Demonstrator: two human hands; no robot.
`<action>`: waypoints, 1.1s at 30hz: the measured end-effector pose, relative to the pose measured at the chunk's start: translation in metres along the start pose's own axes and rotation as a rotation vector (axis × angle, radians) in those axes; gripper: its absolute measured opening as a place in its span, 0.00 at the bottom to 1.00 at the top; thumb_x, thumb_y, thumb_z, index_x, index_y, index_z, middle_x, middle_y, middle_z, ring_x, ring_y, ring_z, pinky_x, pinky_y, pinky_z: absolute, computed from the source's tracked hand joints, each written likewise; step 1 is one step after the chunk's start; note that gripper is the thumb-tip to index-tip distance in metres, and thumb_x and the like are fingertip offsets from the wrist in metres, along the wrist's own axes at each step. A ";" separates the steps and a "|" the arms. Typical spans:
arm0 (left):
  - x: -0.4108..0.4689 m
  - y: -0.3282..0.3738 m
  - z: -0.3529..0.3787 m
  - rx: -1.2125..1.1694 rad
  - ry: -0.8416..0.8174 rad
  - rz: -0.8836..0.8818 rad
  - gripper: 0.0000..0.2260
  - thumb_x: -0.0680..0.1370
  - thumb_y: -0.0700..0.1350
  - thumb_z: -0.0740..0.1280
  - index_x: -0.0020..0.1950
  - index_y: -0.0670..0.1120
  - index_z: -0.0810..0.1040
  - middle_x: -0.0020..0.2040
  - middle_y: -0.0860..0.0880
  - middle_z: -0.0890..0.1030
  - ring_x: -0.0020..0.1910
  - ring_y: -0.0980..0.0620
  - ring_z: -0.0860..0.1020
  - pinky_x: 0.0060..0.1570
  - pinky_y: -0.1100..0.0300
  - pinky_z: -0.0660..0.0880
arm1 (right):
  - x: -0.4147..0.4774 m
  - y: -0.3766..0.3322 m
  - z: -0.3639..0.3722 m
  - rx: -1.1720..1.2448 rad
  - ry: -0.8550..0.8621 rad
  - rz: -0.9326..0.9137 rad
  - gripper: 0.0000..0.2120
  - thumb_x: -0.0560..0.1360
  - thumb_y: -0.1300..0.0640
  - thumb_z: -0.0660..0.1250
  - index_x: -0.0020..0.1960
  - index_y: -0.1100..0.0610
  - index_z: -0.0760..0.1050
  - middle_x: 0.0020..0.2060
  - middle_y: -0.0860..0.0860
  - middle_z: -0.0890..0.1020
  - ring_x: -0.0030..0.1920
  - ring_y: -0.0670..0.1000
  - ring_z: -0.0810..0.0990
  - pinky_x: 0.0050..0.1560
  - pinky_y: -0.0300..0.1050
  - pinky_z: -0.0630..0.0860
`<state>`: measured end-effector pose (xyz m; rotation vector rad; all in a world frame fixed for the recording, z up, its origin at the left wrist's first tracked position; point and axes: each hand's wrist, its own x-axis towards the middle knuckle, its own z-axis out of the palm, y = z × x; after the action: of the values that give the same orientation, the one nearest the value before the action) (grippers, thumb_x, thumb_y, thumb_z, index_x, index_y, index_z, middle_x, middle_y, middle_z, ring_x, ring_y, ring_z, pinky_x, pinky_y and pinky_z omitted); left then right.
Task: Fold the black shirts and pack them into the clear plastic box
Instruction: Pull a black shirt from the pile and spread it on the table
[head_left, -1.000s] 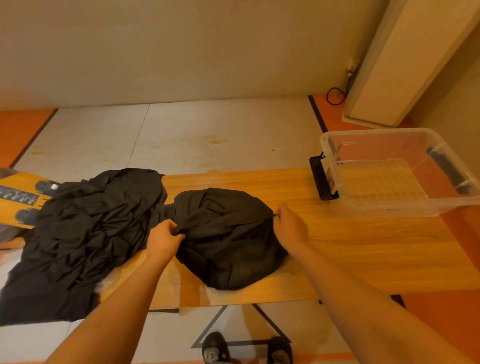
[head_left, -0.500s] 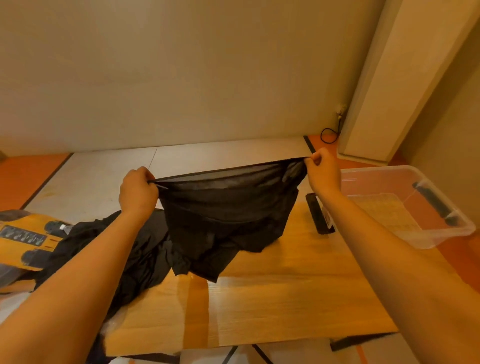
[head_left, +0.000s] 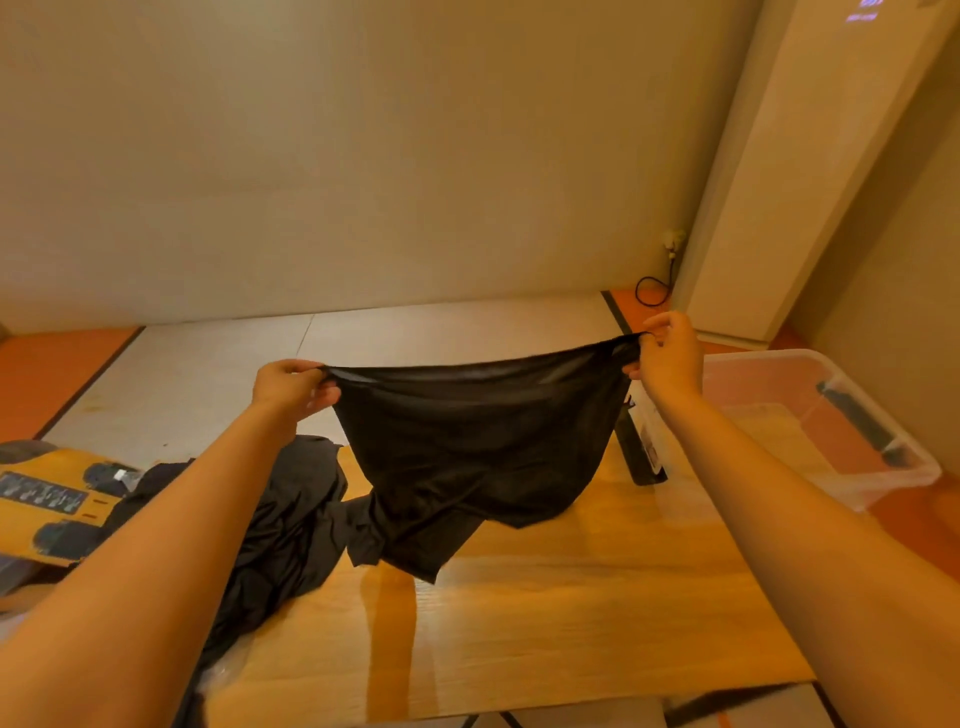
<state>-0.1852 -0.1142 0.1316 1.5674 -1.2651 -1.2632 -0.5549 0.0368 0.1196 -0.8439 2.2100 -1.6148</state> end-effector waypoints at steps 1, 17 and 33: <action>-0.002 -0.004 0.000 -0.043 -0.020 -0.015 0.02 0.78 0.33 0.65 0.48 0.38 0.77 0.47 0.37 0.80 0.44 0.44 0.81 0.48 0.56 0.81 | -0.001 0.004 0.001 -0.007 -0.015 0.003 0.07 0.81 0.63 0.56 0.55 0.56 0.72 0.49 0.53 0.76 0.32 0.52 0.80 0.30 0.39 0.77; 0.027 0.042 -0.003 -0.297 0.179 0.051 0.05 0.77 0.30 0.65 0.48 0.39 0.77 0.52 0.40 0.79 0.56 0.40 0.79 0.59 0.52 0.77 | 0.028 -0.049 0.021 0.515 -0.029 0.310 0.05 0.80 0.66 0.60 0.55 0.63 0.72 0.54 0.59 0.76 0.48 0.56 0.81 0.31 0.34 0.78; -0.022 0.147 -0.041 -0.486 0.102 0.521 0.06 0.77 0.36 0.68 0.44 0.45 0.76 0.46 0.47 0.80 0.47 0.51 0.82 0.46 0.65 0.79 | -0.001 -0.157 -0.042 0.605 0.028 -0.232 0.12 0.74 0.64 0.71 0.37 0.56 0.71 0.35 0.54 0.79 0.35 0.49 0.82 0.37 0.37 0.77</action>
<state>-0.1808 -0.1288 0.2849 0.8716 -1.0982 -1.0324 -0.5311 0.0377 0.2803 -0.9083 1.5193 -2.2381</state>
